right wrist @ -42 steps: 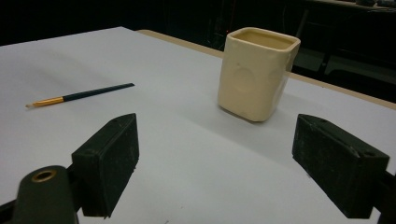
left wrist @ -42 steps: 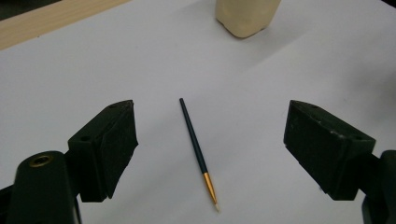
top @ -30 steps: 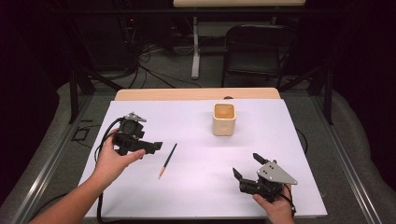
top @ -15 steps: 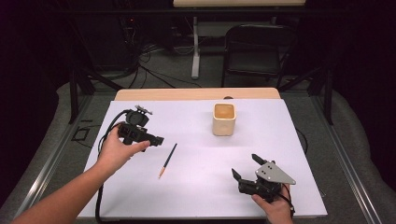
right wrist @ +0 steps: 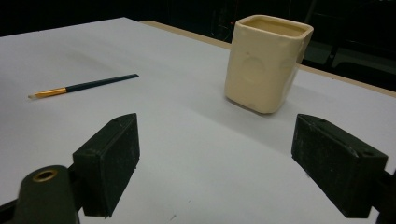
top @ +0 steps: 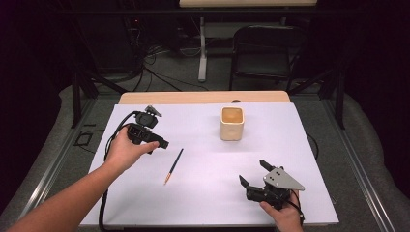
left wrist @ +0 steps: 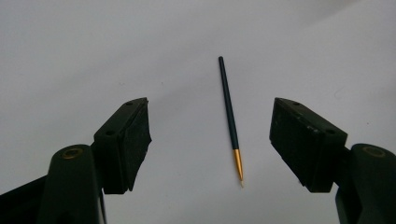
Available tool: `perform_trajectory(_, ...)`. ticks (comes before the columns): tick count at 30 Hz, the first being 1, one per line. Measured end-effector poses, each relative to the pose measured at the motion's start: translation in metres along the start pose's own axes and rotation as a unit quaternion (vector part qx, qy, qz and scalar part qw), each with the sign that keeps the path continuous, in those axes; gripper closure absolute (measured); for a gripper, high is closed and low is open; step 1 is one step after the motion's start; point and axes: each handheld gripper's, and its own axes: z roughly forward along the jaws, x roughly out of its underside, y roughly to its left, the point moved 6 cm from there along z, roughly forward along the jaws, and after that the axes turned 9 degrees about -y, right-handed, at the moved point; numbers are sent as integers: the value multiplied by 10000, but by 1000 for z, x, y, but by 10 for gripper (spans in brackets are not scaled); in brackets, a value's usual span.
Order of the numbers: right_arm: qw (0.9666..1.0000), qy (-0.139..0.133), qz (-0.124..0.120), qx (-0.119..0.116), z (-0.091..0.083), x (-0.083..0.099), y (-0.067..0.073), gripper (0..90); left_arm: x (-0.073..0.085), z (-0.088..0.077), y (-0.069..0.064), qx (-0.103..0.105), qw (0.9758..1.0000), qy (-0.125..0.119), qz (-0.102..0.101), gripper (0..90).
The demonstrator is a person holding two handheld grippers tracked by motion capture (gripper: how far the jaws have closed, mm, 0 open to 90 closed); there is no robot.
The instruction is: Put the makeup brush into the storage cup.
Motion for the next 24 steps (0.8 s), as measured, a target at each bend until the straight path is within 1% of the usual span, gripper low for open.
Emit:
perform_trajectory(5,10000,5,16,-8,0,0,0,150,0,3,0,-8,10000,78,-12,299)
perform_trajectory(7,10000,9,35,-13,1,1,0,150,0,5,-1,-41,9999,122,15,301)
perform_trajectory(8,10000,12,31,-13,1,1,0,150,0,8,-2,-65,9998,185,35,301)
perform_trajectory(13,10000,16,16,-22,1,1,1,150,-1,13,-5,-69,9997,230,29,303)
perform_trajectory(19,10000,36,-4,-44,1,1,1,151,0,20,-5,-177,9993,333,77,311)
perform_trajectory(24,10000,35,-18,-54,1,1,2,152,-1,24,-6,-155,9993,340,87,312)
